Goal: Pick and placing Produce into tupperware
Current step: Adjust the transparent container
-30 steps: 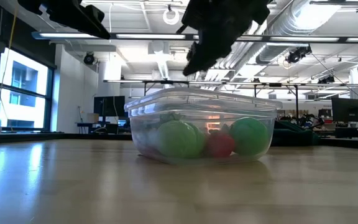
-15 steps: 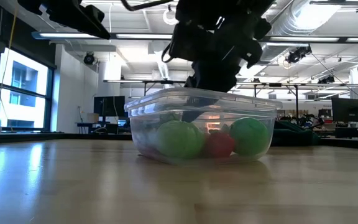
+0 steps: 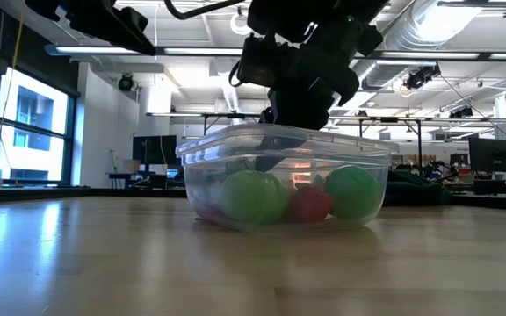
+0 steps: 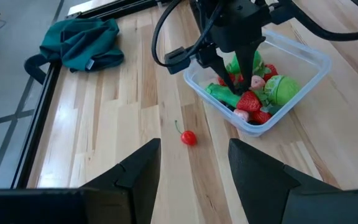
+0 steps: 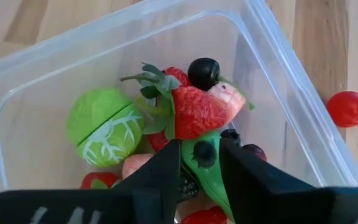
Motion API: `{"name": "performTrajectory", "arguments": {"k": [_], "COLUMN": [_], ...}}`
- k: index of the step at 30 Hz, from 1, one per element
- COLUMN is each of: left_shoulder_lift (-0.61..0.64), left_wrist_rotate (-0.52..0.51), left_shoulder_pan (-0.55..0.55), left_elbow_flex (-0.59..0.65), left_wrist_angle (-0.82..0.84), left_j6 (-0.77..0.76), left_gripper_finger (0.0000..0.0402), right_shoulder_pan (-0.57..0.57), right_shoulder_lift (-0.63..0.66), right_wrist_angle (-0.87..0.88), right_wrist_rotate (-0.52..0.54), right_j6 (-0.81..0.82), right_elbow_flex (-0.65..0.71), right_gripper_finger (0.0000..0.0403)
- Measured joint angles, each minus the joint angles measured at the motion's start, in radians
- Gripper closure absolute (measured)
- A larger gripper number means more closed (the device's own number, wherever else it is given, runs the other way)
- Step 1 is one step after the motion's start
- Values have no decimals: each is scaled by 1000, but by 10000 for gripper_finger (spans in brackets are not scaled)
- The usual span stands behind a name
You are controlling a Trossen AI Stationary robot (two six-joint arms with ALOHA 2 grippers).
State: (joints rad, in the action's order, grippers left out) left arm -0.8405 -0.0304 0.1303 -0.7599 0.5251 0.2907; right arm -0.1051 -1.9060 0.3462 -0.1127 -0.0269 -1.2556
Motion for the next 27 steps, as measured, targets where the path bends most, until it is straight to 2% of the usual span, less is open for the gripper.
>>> {"name": "performTrajectory", "arguments": {"k": [14, 18, 27], "left_shoulder_lift": [0, 0, 0], "left_wrist_rotate": [0, 0, 0], "left_shoulder_pan": [0, 0, 0], "left_elbow_flex": [0, 0, 0], "left_wrist_angle": [0, 0, 0], "left_j6": [0, 0, 0], "left_gripper_finger": [222, 222, 222], "right_shoulder_pan": [0, 1, 60], "right_shoulder_lift": [0, 10, 73], "right_wrist_angle": [-13, -15, -14], "right_wrist_rotate": [2, 36, 53], "right_j6": [-26, -26, -7], "right_elbow_flex": [0, 0, -1], "right_gripper_finger": [293, 293, 293]}}
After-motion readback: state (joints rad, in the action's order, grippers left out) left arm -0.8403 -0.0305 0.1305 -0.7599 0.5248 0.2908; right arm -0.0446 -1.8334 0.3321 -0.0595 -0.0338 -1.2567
